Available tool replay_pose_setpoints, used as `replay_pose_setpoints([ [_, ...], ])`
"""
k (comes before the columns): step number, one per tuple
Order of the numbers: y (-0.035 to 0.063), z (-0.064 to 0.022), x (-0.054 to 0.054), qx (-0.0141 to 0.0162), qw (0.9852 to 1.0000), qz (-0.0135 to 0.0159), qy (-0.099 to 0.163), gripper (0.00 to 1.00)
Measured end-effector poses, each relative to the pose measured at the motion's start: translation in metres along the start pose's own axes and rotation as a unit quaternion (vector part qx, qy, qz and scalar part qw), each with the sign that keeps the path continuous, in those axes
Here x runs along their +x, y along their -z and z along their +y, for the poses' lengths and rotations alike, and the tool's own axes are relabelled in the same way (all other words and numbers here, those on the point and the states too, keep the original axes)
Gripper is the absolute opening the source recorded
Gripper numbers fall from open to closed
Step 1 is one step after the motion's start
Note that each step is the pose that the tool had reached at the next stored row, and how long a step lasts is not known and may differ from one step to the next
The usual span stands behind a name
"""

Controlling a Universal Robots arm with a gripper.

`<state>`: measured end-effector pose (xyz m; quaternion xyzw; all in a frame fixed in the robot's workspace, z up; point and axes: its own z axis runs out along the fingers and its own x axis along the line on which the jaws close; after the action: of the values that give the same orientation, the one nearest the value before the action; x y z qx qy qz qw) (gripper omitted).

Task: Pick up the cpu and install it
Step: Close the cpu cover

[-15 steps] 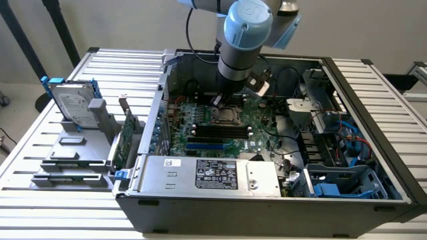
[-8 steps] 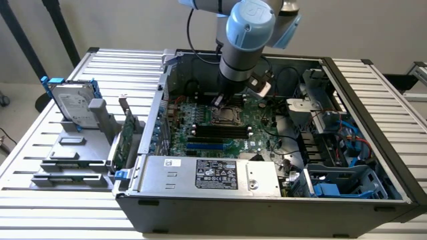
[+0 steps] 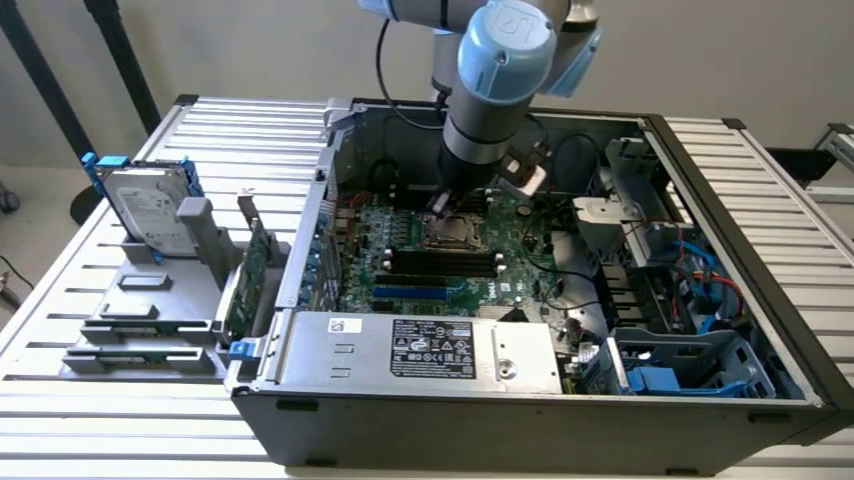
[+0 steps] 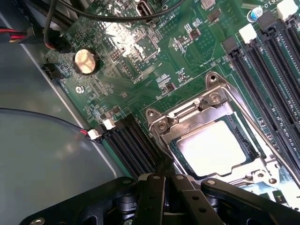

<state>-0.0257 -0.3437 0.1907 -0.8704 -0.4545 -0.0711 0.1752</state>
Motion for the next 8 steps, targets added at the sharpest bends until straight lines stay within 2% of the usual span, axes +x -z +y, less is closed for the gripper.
replay_pose_setpoints([
  [8, -0.0004, 0.0069, 0.0043, 0.0001, 1.0, 0.0, 0.0, 0.11],
])
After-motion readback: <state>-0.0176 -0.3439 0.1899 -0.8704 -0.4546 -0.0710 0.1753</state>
